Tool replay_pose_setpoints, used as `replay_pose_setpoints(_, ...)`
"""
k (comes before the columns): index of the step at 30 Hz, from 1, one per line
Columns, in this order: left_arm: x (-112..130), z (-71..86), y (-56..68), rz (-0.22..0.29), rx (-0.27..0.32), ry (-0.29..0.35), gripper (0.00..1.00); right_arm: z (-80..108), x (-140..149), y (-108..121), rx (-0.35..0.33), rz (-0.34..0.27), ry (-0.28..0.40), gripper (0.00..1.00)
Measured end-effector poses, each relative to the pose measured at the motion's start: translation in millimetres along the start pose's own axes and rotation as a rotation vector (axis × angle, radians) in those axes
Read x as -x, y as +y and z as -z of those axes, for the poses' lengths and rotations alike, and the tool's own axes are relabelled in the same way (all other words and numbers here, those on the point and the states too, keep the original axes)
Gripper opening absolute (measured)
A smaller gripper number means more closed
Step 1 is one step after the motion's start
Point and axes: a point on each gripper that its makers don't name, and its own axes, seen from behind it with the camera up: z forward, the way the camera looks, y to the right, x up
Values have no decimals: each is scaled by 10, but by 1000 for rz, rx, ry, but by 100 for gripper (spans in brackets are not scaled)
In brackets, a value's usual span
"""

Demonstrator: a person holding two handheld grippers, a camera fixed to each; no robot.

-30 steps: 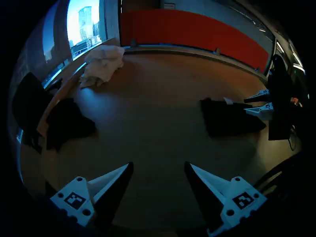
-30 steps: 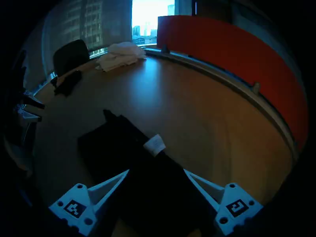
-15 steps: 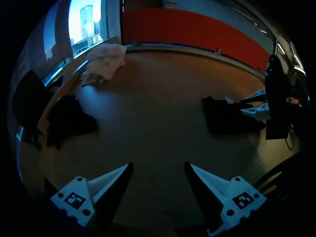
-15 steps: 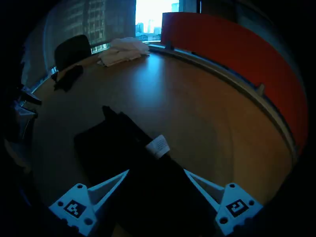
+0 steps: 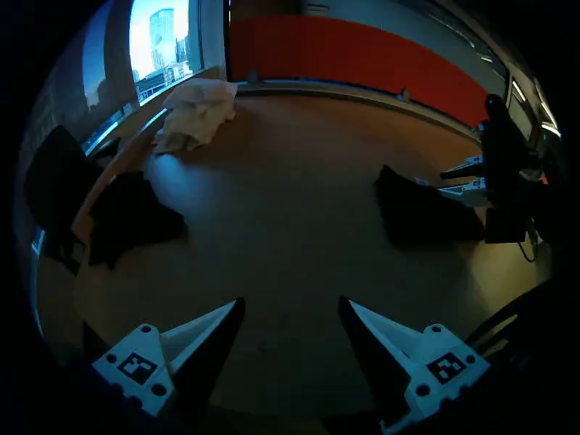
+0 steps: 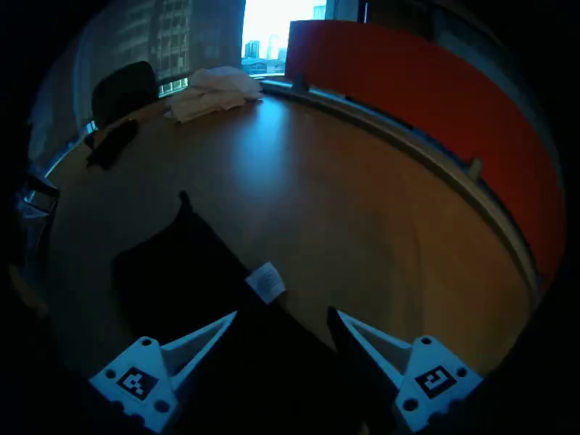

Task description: Fold towel

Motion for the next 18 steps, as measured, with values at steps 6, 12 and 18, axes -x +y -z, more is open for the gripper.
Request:
replay_pose_setpoints(6,2,18,-23,-1,-4,1,95,-23,-78,102,15,9,4,86)
replay_pose_setpoints(12,9,33,-32,0,-6,1,95,-40,-151,185,31,12,13,86)
replay_pose_setpoints(18,16,39,-30,0,-6,1,95,-15,-197,247,40,21,17,86)
